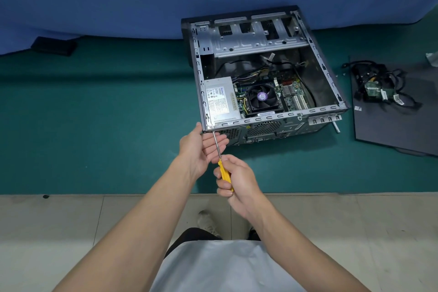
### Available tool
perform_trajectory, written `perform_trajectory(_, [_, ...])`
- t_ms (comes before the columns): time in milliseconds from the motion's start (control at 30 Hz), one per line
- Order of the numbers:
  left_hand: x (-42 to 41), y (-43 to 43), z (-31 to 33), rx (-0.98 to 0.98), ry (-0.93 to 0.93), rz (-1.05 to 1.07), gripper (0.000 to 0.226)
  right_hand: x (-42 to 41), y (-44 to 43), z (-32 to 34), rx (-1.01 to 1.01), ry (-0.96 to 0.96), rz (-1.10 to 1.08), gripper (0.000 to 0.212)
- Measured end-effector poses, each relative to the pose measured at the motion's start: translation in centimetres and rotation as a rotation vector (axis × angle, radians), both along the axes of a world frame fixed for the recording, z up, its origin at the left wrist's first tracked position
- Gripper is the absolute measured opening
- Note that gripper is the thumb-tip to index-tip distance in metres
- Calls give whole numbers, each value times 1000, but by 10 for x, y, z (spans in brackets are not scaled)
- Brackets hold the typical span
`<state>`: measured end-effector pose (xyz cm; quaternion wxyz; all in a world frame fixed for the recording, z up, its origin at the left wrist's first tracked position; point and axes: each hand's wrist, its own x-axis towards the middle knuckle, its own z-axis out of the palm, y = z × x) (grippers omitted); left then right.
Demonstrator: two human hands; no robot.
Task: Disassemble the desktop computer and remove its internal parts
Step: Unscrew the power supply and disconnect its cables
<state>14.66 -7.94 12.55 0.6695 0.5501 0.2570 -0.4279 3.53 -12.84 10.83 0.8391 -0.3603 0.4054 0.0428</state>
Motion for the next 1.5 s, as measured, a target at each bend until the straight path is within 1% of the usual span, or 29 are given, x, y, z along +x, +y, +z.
perform_trajectory(233, [0, 1, 0, 3, 2, -13, 54, -2, 1, -4, 19, -9, -6, 20])
perform_trajectory(300, [0, 1, 0, 5, -1, -18, 55, -1, 1, -5, 58, -20, -24, 20])
perform_trajectory(433, [1, 2, 1, 9, -5, -24, 55, -2, 2, -8, 261, -72, -86, 20])
perform_trajectory(567, [1, 2, 3, 8, -16, -28, 54, -2, 1, -12, 597, -151, -141, 15])
perform_trajectory(633, [1, 3, 4, 8, -24, -27, 53, -2, 2, -15, 748, -193, -178, 16])
perform_trajectory(700, [1, 4, 4, 10, -32, -33, 53, -1, 4, -18, 800, -208, -205, 22])
perform_trajectory(767, [1, 4, 5, 12, -42, -38, 52, -1, 4, -18, 780, -217, -205, 25])
perform_trajectory(833, [1, 5, 5, 14, -49, -39, 52, 1, 2, -14, 655, -186, -185, 25])
perform_trajectory(867, [1, 5, 5, 14, -49, -39, 52, 2, 2, -11, 543, -159, -172, 26])
perform_trajectory(933, [1, 5, 4, 12, -45, -35, 52, 5, 5, -7, 226, -59, -128, 27])
perform_trajectory(967, [0, 4, 4, 12, -44, -34, 52, 8, 9, -3, 2, 1, -68, 27])
perform_trajectory(1033, [0, 4, 3, 11, -44, -32, 52, 11, 18, 5, -563, 150, 157, 24])
perform_trajectory(1067, [-1, 4, 3, 10, -45, -28, 51, 12, 21, 6, -808, 221, 276, 21])
perform_trajectory(1100, [-1, 4, 3, 9, -53, -24, 49, 12, 23, 6, -965, 270, 355, 19])
perform_trajectory(1133, [-3, 4, 3, 9, -70, -22, 45, 13, 24, 7, -1034, 292, 379, 18])
perform_trajectory(1200, [-6, 3, 3, 11, -115, -21, 30, 11, 23, 7, -1050, 271, 354, 20])
perform_trajectory(1233, [-7, 3, 3, 14, -136, -20, 23, 11, 21, 8, -998, 246, 314, 21])
perform_trajectory(1267, [-9, 1, 4, 24, -152, -10, 20, 11, 19, 10, -860, 213, 245, 23])
perform_trajectory(1300, [-10, 0, 3, 41, -161, 10, 20, 10, 15, 12, -641, 167, 152, 25])
perform_trajectory(1333, [-10, -2, 3, 59, -166, 30, 18, 7, 9, 12, -375, 116, 79, 26])
perform_trajectory(1367, [-11, -4, 3, 71, -171, 40, 14, 3, 2, 15, -118, 60, 47, 28])
perform_trajectory(1400, [-11, -5, 3, 78, -175, 40, 10, -3, -5, 17, 99, 15, 57, 29])
perform_trajectory(1433, [-11, -5, 3, 79, -177, 34, 7, -9, -10, 19, 255, -24, 86, 29])
perform_trajectory(1467, [-11, -5, 3, 75, -177, 31, 6, -15, -12, 21, 341, -59, 113, 27])
perform_trajectory(1500, [-11, -4, 2, 64, -173, 37, 7, -18, -13, 21, 359, -83, 129, 24])
